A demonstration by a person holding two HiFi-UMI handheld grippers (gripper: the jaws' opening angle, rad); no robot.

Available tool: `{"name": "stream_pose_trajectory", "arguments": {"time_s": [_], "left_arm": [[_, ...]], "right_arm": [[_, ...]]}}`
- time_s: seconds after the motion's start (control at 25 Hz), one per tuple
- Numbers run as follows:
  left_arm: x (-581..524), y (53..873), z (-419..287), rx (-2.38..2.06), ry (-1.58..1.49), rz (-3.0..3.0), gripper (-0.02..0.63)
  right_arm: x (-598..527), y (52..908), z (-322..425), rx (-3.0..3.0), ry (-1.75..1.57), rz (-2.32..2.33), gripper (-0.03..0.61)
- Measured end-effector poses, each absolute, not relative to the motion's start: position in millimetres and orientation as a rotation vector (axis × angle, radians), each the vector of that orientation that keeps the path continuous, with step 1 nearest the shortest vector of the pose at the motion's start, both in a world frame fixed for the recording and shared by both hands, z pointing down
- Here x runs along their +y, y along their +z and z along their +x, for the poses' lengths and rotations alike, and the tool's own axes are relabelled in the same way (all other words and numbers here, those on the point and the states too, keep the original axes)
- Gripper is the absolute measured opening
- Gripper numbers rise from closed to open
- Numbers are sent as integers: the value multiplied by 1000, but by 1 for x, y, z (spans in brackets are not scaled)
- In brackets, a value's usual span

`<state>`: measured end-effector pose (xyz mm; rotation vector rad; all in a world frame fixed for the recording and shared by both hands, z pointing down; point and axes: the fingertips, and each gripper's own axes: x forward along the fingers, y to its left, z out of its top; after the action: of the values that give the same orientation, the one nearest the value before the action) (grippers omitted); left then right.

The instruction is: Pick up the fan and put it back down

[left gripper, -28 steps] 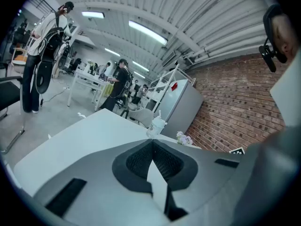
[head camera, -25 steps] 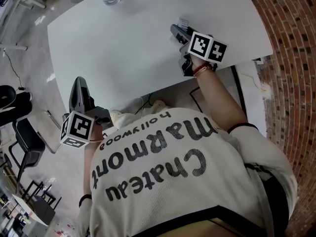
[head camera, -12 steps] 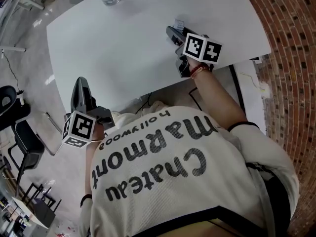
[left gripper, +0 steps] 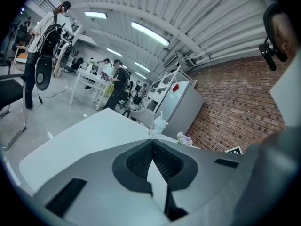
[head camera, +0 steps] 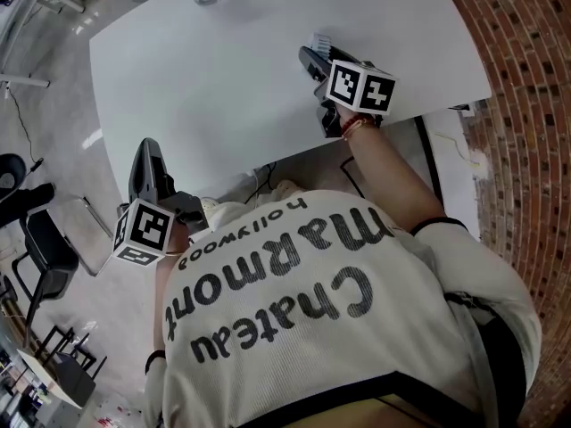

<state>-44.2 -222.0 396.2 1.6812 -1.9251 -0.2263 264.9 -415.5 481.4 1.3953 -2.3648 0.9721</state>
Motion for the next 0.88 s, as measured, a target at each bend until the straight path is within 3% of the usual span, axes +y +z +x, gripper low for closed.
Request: {"name": "stream_pose_trajectory", "arguments": {"time_s": [0.88], "left_arm": [[-206, 403, -61, -1947, -249, 1641, 2]], "right_arm": [[-415, 482, 259, -2374, 895, 1436, 272]]}}
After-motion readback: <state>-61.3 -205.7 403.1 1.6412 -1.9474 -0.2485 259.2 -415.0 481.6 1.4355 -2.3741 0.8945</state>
